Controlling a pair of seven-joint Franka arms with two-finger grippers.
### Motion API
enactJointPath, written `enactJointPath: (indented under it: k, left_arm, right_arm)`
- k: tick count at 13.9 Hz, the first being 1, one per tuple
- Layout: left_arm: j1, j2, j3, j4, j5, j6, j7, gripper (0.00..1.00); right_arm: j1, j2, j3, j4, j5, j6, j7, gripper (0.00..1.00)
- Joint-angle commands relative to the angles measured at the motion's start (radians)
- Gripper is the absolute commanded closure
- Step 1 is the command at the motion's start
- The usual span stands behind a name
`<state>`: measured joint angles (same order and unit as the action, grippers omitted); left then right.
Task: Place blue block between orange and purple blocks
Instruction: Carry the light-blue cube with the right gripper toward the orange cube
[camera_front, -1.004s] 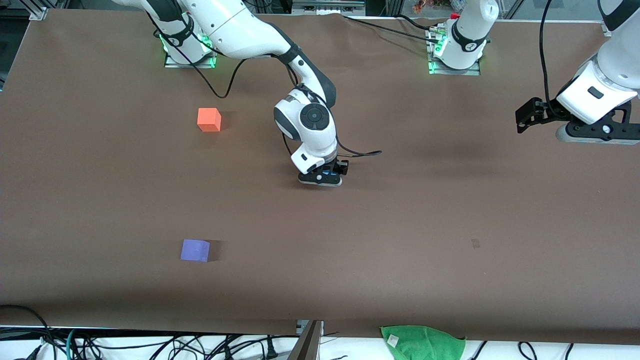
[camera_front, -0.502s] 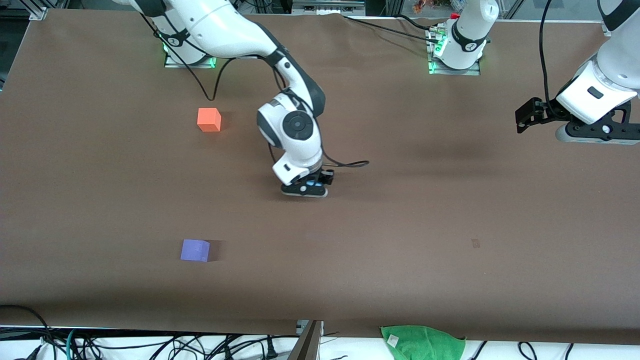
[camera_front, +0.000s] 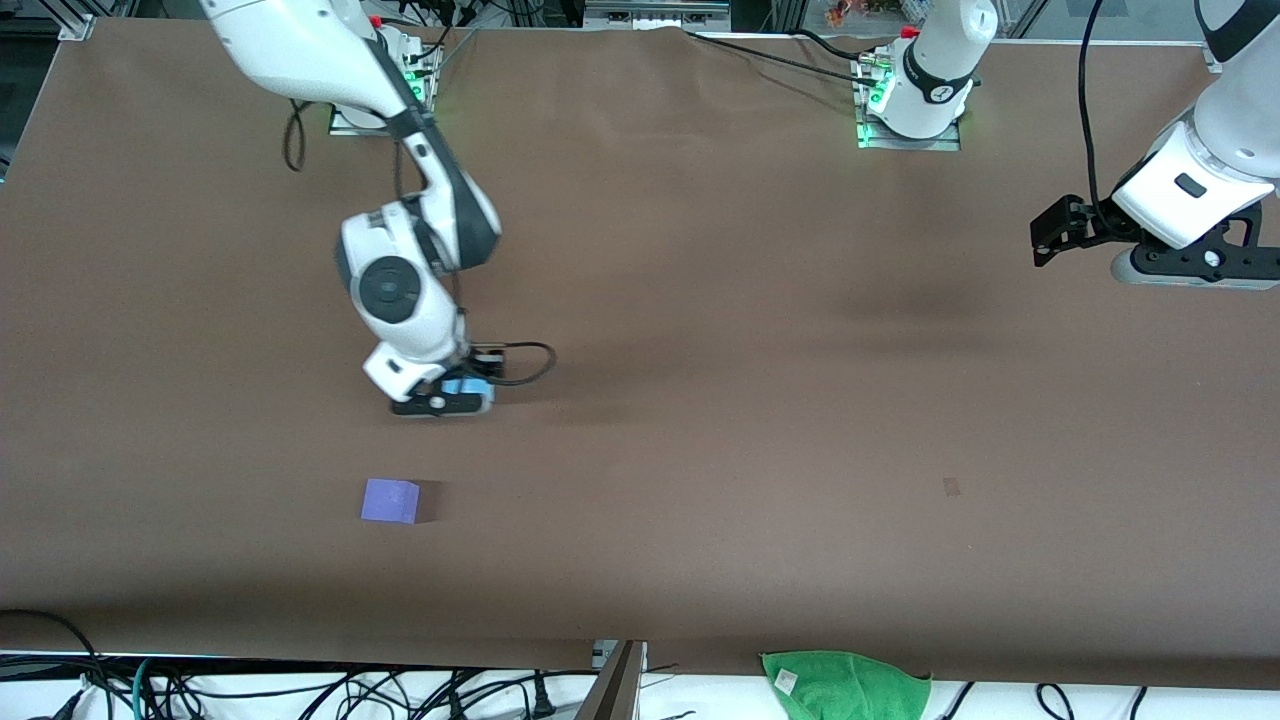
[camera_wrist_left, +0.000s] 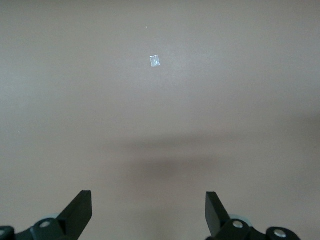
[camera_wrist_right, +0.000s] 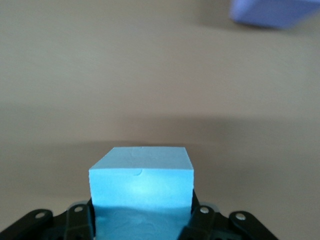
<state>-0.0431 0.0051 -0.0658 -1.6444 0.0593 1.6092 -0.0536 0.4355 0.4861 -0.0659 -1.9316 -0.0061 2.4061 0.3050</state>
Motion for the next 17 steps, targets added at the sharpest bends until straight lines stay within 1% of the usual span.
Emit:
enactJointPath:
  k: [1,2,5,6,7,8,9,10,13,16,17]
  left_arm:
    - [0.002,0.010,-0.002,0.021,0.007,-0.003,0.014,0.00]
    - [0.002,0.010,-0.002,0.021,0.007,-0.003,0.014,0.00]
    - [0.002,0.010,-0.002,0.021,0.007,-0.003,0.014,0.00]
    - [0.002,0.010,-0.002,0.021,0.007,-0.003,0.014,0.00]
    - [0.000,0.010,-0.002,0.021,0.007,-0.003,0.014,0.00]
    - [0.002,0.010,-0.002,0.021,0.007,-0.003,0.014,0.00]
    - [0.002,0.010,-0.002,0.021,0.007,-0.003,0.014,0.00]
    - [0.002,0.010,-0.002,0.021,0.007,-0.005,0.014,0.00]
    - [0.002,0.010,-0.002,0.021,0.007,-0.005,0.012,0.00]
    - [0.002,0.010,-0.002,0.021,0.007,-0.005,0.012,0.00]
    - [0.002,0.010,-0.002,0.021,0.007,-0.005,0.012,0.00]
  right_arm:
    - [-0.070,-0.103,0.014,-0.274,-0.005,0.216,-0.110,0.98]
    - [-0.084,-0.103,0.014,-0.292,-0.005,0.235,-0.131,0.97]
    - [-0.098,-0.101,0.014,-0.294,-0.005,0.235,-0.144,0.96]
    - [-0.101,-0.100,0.014,-0.296,-0.005,0.237,-0.145,0.93]
    - [-0.107,-0.098,0.014,-0.300,-0.005,0.240,-0.145,0.80]
    - [-0.109,-0.095,0.014,-0.300,-0.005,0.248,-0.145,0.77]
    - [-0.110,-0.092,0.014,-0.300,-0.005,0.249,-0.145,0.68]
    - [-0.115,-0.092,0.014,-0.300,-0.005,0.249,-0.144,0.62]
    - [-0.123,-0.093,0.014,-0.300,-0.002,0.248,-0.135,0.62]
    - [-0.126,-0.093,0.014,-0.300,0.032,0.246,-0.133,0.62]
    - [-0.126,-0.093,0.014,-0.300,0.032,0.246,-0.133,0.55]
